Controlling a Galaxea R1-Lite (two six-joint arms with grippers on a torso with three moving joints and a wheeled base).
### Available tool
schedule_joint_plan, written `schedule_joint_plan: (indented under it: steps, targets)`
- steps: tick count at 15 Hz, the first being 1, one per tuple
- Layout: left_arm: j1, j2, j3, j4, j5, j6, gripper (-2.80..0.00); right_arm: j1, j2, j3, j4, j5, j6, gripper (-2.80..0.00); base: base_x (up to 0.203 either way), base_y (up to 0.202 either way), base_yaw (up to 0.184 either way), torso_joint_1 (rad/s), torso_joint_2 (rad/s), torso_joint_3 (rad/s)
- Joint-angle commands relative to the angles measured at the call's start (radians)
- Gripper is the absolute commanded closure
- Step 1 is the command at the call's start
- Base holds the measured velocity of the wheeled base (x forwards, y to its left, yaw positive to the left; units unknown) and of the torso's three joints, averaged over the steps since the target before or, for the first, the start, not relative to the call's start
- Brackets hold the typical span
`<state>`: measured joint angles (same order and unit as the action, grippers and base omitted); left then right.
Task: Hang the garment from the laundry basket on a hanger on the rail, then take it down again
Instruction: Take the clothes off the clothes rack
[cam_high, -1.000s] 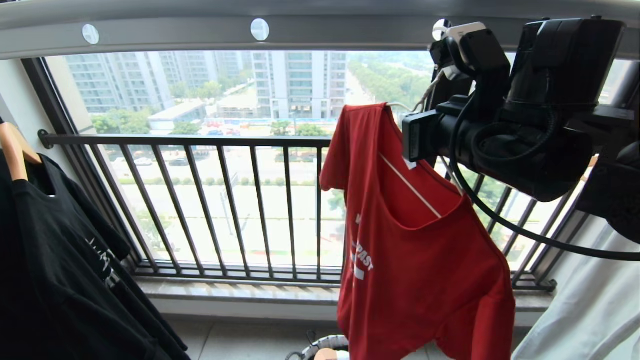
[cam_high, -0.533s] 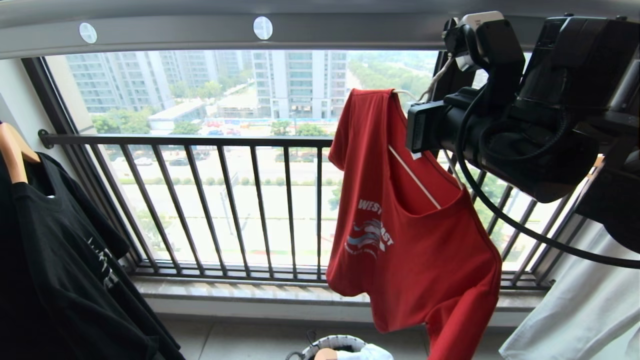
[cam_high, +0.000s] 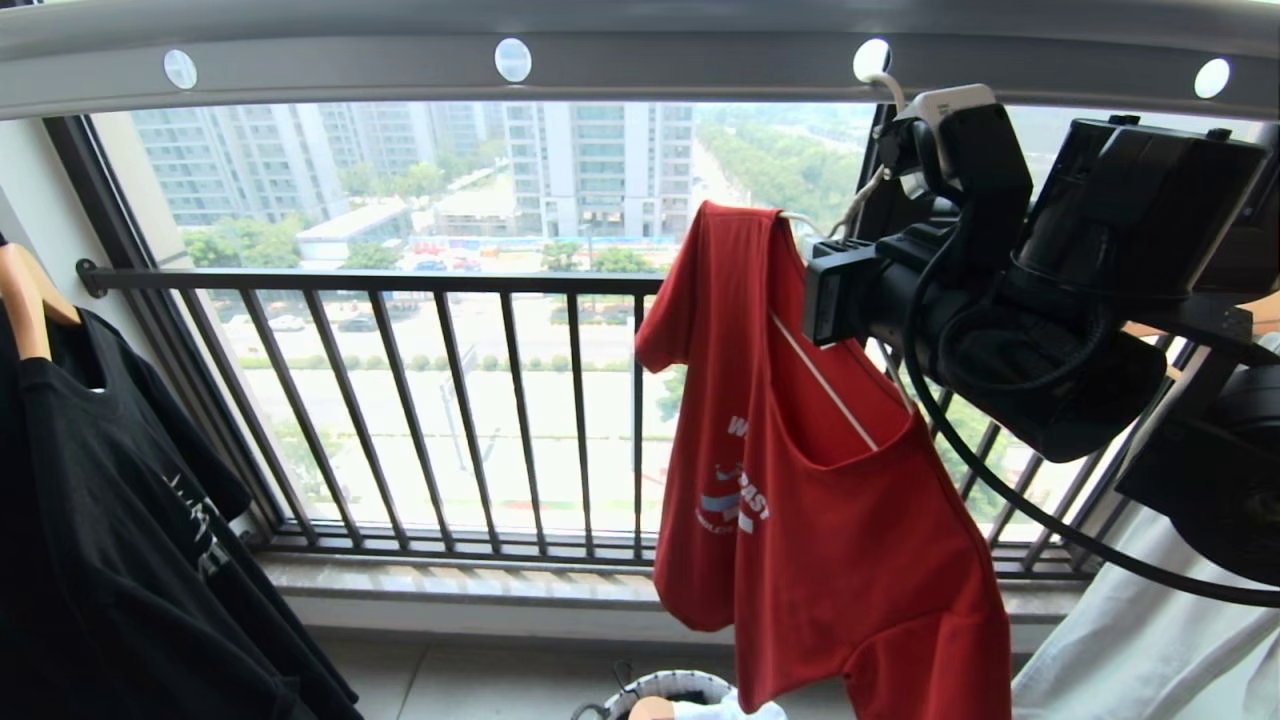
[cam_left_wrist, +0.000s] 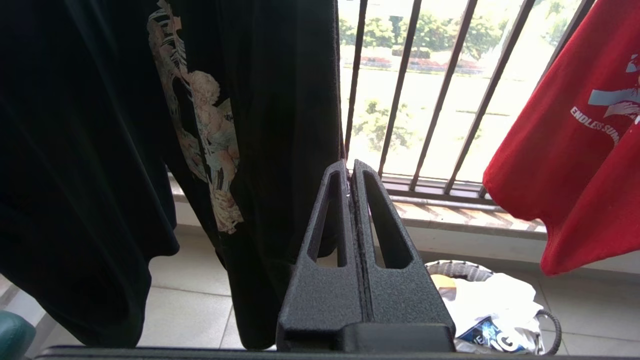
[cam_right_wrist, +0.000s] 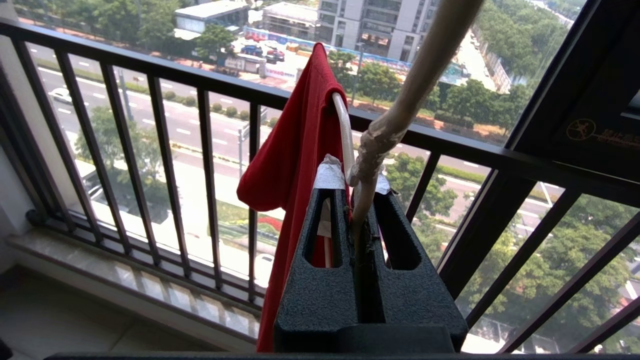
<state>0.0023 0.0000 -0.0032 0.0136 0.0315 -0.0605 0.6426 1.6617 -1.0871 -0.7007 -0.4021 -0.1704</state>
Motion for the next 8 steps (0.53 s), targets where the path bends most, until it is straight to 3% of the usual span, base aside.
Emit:
schedule_joint_plan:
  steps: [1,8]
  targets:
    - [0.001,0.0,0.0,0.0,0.001,-0.001,0.0,0.0,0.031,0.015,-0.073,-0.003,-0.018,0.0,0.0,0.0,0.0,0.0,0.0,0.0]
    - [0.0,0.0,0.0,0.0,0.001,-0.001,0.0,0.002,0.049,0.016,-0.232,-0.001,-0.095,0.0,0.0,0.0,0.0,0.0,0.0,0.0]
